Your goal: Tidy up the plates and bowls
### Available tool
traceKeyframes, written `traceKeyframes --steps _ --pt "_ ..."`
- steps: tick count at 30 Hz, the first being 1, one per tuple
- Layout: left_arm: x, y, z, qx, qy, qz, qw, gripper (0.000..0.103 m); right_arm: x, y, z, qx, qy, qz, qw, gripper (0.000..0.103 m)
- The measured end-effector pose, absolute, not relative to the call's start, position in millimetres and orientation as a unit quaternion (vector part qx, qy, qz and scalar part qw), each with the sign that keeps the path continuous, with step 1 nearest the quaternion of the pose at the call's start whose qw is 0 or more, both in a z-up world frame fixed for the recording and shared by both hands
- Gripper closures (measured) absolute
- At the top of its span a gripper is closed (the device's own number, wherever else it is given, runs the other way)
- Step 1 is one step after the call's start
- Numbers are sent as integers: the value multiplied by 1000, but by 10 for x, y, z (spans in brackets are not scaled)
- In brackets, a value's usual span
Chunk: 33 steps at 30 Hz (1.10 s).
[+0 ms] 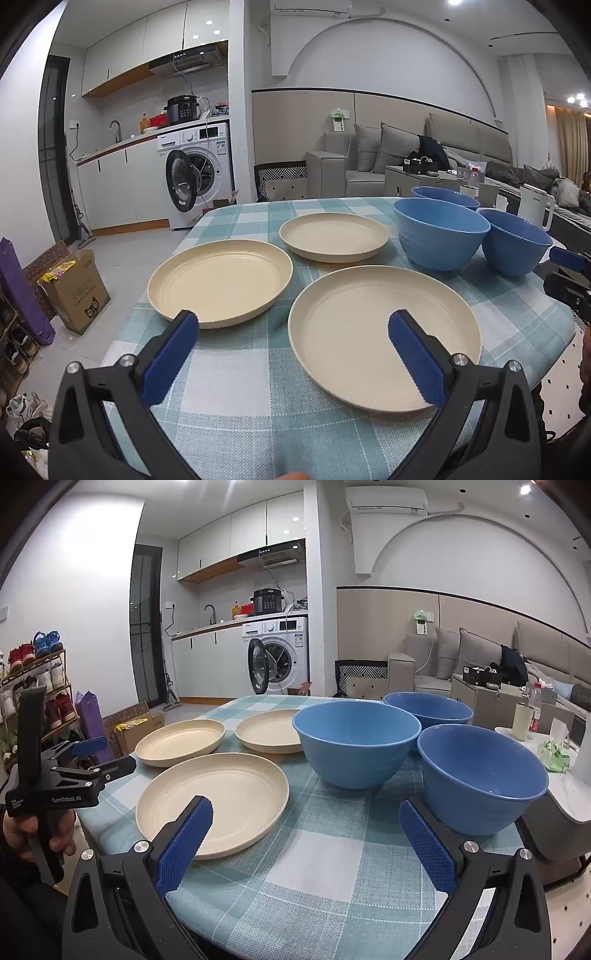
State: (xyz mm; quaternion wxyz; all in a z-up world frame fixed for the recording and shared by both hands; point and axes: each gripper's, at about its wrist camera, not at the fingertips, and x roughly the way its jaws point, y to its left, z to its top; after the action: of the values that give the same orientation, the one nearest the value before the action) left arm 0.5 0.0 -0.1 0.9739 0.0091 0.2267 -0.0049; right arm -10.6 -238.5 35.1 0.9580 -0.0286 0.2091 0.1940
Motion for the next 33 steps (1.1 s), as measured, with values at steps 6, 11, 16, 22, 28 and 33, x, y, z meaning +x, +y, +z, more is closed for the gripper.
traceKeyframes --steps 6,11,16,22,28,33 --pt "-20 1 24 16 223 -10 975 0 -58 -2372 364 -31 215 197 956 0" --pt "-30 8 31 24 218 -8 976 0 -72 -2413 341 -27 203 191 960 0" --pt "-33 -18 23 21 210 -7 977 0 9 -2425 315 -28 200 193 960 0" --pt "-54 -39 48 25 207 -11 978 0 -151 -2380 366 -34 191 196 961 0" --pt "-47 -52 43 26 206 -10 978 0 -152 -2377 361 -36 191 196 961 0" --pt "-33 -56 39 26 208 -11 978 0 -159 -2381 370 -36 191 195 961 0"
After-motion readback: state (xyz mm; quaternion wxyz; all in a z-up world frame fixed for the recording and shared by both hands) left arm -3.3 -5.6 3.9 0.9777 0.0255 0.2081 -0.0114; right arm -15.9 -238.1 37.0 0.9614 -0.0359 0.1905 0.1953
